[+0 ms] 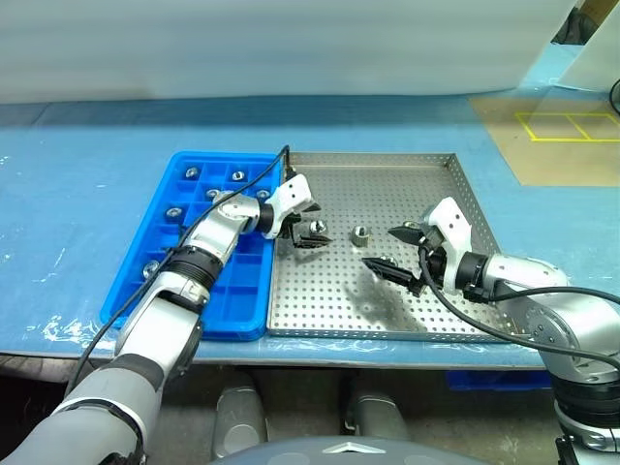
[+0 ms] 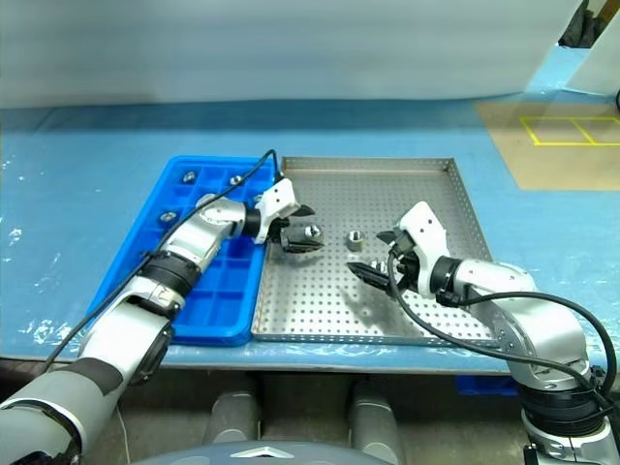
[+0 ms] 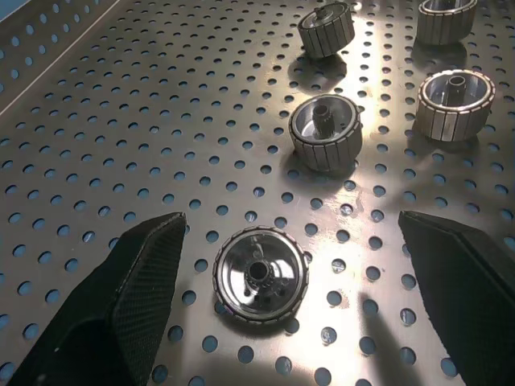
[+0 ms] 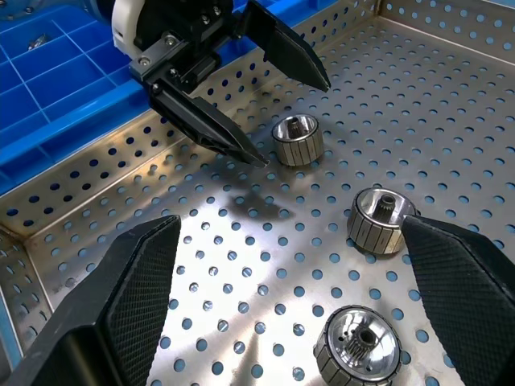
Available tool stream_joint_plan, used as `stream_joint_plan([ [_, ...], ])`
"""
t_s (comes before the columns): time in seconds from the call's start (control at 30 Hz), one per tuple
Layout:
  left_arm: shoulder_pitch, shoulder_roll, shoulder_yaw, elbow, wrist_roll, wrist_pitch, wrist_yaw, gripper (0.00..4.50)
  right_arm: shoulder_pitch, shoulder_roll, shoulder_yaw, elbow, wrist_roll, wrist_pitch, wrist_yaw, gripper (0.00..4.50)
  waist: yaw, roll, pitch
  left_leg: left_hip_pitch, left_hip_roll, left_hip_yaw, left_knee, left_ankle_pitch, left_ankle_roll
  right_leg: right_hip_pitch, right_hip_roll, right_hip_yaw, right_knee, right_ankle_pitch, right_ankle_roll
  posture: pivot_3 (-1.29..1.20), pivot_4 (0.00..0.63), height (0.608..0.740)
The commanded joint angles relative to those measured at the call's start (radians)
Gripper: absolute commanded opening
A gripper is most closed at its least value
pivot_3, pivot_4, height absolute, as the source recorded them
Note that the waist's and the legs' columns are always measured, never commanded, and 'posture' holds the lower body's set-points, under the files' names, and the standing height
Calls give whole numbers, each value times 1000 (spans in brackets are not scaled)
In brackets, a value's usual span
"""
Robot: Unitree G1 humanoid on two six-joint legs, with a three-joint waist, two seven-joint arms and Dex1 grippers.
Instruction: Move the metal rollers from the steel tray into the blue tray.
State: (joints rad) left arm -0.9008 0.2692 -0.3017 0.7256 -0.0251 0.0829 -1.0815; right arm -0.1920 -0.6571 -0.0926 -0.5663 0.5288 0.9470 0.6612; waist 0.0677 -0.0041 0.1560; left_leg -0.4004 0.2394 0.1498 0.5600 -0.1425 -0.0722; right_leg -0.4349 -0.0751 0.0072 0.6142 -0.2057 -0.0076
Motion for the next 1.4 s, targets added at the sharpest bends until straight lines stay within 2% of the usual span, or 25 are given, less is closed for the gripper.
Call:
stream_joint_plan([
  [0.03, -43, 5, -9, 38, 33, -39, -24, 4287, 4, -8, -30, -47, 24, -7, -13, 4500, -1, 0, 0, 1, 0, 0, 0, 0, 0, 1, 0, 0, 0, 0, 0, -265, 150, 740],
  [0.1, -57, 5, -13, 59, 49, -49, -28, 3827, 7, -8, -30, -48, 28, -9, -17, 4500, -1, 0, 0, 2, 0, 0, 0, 0, 0, 1, 0, 0, 0, 0, 0, -265, 150, 740],
  [0.43, -133, -15, -58, 189, 168, -160, -14, 227, 1, -4, -21, -48, 45, -20, -36, 4500, -2, 0, 0, 2, 0, 0, 0, 0, 0, 1, 0, 1, -1, 0, 0, -269, 150, 740],
  [0.47, -140, -17, -62, 203, 177, -175, -15, 49, 1, -4, -21, -48, 46, -20, -37, 4500, -2, 0, 0, 2, 0, 0, 0, 0, 0, 2, 0, 1, -1, 0, 0, -273, 150, 740],
  [0.7, -187, -45, -20, 262, 163, -207, -6, 49, 5, -5, -20, -48, 44, -22, -44, 4500, -2, 0, 0, 3, 0, 0, 0, 0, 1, 4, 0, 0, -2, 0, 0, -279, 150, 740],
  [0.73, -192, -45, -19, 270, 165, -212, -3, 616, 5, -5, -19, -47, 42, -24, -44, 4500, -2, 0, 0, 3, 0, 0, 0, 0, 1, 4, 0, 1, -2, 0, 0, -279, 150, 740],
  [0.83, -207, -48, -12, 292, 167, -217, 6, 1465, 6, -6, -18, -44, 41, -27, -45, 4500, -2, 0, 0, 3, 0, 0, -1, -1, 1, 4, 0, 0, -3, 0, 0, -280, 150, 740],
  [0.97, -220, -54, -9, 308, 173, -217, 9, 2890, 7, -6, -15, -40, 38, -33, -47, 4500, -2, 0, 0, 2, 0, 0, -3, -1, 1, 4, 0, 0, -5, 0, 0, -279, 150, 740],
  [1.4, -216, -68, -30, 331, 215, -207, -55, 2890, 11, -1, -12, -43, 36, -48, -55, 4500, -2, 0, 0, 3, 0, 1, -5, -1, 2, 4, 0, -1, -7, 0, 0, -284, 150, 740],
])
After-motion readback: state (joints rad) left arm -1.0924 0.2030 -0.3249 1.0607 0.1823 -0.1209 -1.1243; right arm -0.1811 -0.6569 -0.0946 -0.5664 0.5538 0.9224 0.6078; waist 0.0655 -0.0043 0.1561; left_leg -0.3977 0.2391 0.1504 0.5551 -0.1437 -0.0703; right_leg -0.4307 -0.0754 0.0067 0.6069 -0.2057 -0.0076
